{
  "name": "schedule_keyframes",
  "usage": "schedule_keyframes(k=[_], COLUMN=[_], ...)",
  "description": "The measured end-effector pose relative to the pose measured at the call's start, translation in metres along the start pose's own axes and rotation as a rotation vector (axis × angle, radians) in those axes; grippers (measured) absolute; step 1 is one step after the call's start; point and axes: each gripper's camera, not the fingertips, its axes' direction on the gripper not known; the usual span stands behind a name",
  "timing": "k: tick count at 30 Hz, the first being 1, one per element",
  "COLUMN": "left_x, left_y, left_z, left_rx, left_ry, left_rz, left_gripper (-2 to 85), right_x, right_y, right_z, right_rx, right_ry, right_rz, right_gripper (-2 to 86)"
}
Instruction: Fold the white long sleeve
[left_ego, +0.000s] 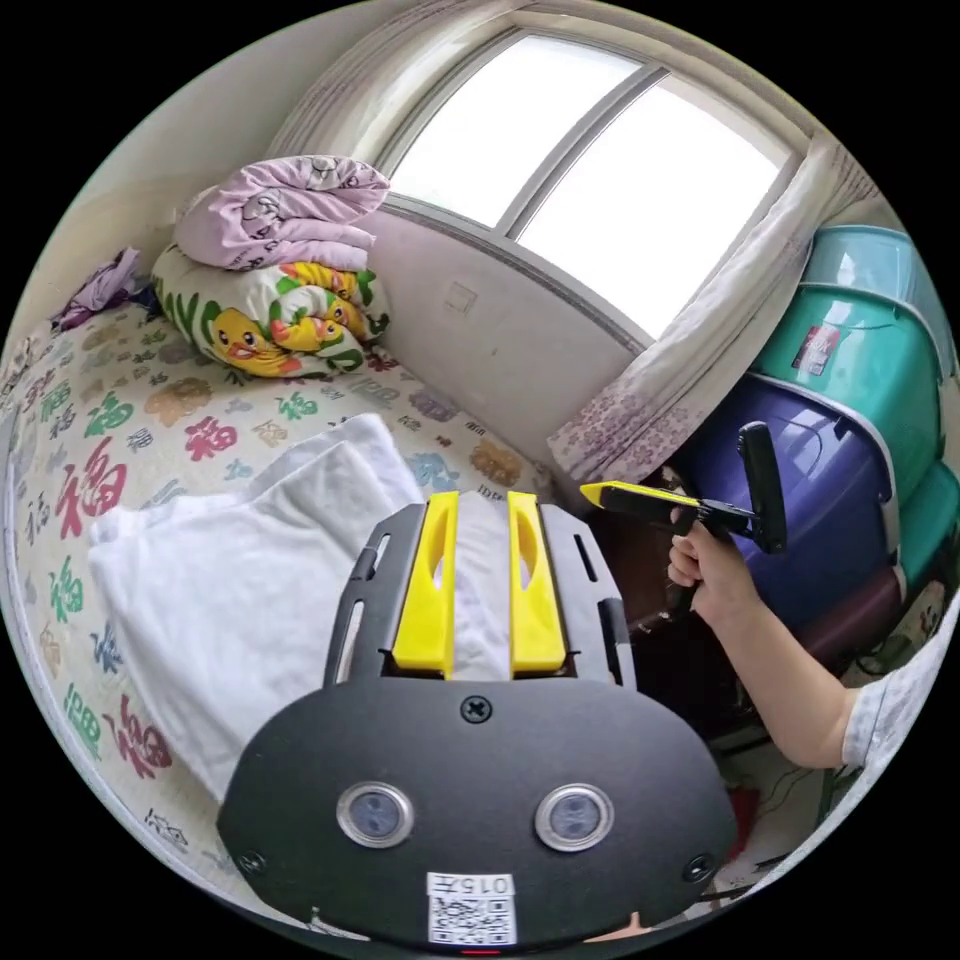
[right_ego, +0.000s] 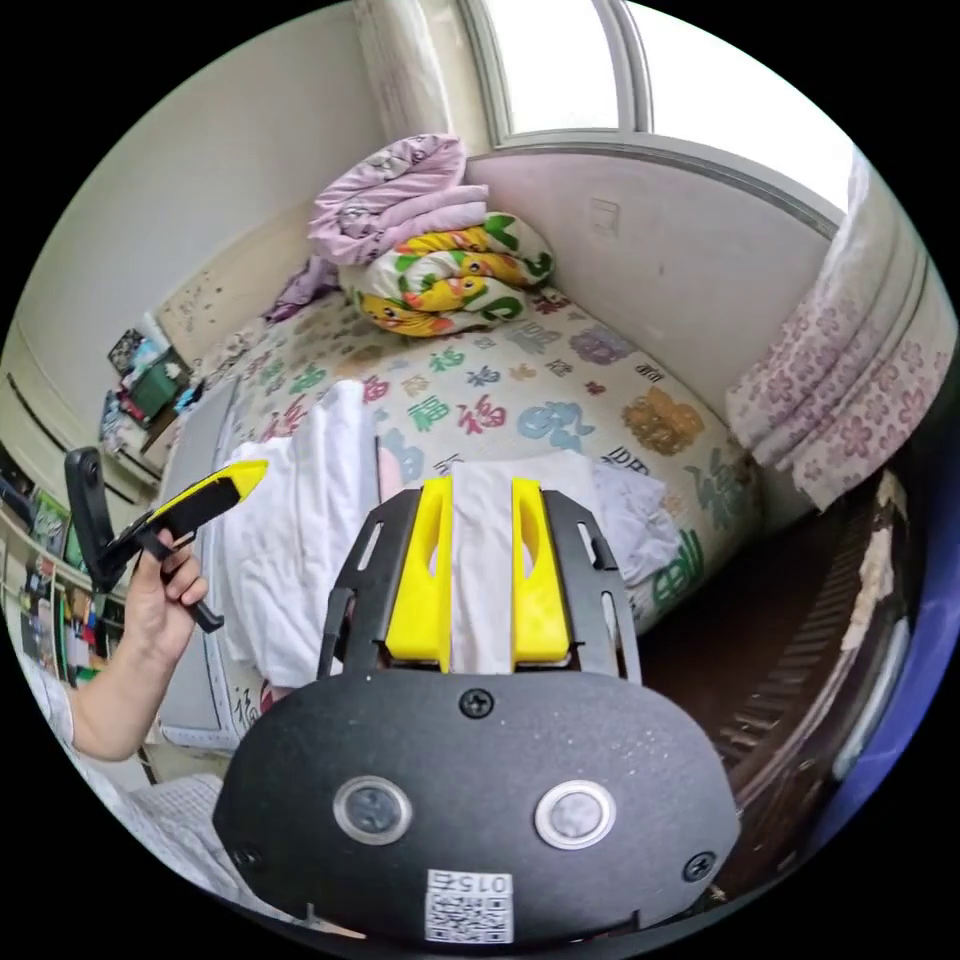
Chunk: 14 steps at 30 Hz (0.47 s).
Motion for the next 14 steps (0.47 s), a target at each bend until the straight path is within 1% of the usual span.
schedule_keyframes(k=[3,5,8,10,13,14], left_x=[-0.031,-0.049,-0.065,-0.063,-0.05,-0.043], left_y=[0.045,0.071,0.103,0.112,0.111,0.108], left_z=[-0.031,-0.049,-0.069,-0.074,-0.07,-0.065], left_rx=[-0.074,-0.132,-0.227,-0.244,-0.236,-0.231], left_ry=[-0.048,-0.085,-0.131,-0.135,-0.032,0.035], left_rz=[-0.079,-0.148,-0.203,-0.183,-0.09,-0.045], left_gripper=[9.6,11.2,13.3,13.5,13.6,13.7], right_x=[-0.009,-0.016,-0.026,-0.034,-0.049,-0.057], right_y=[0.048,0.084,0.111,0.114,0.101,0.093], right_z=[0.033,0.061,0.083,0.09,0.109,0.117], right_rx=[-0.061,-0.123,-0.133,-0.117,-0.139,-0.159], right_ry=[-0.139,-0.265,-0.337,-0.383,-0.423,-0.437], right_rz=[0.039,0.077,0.139,0.143,0.109,0.078], right_gripper=[9.4,10.2,10.8,10.9,9.3,7.7])
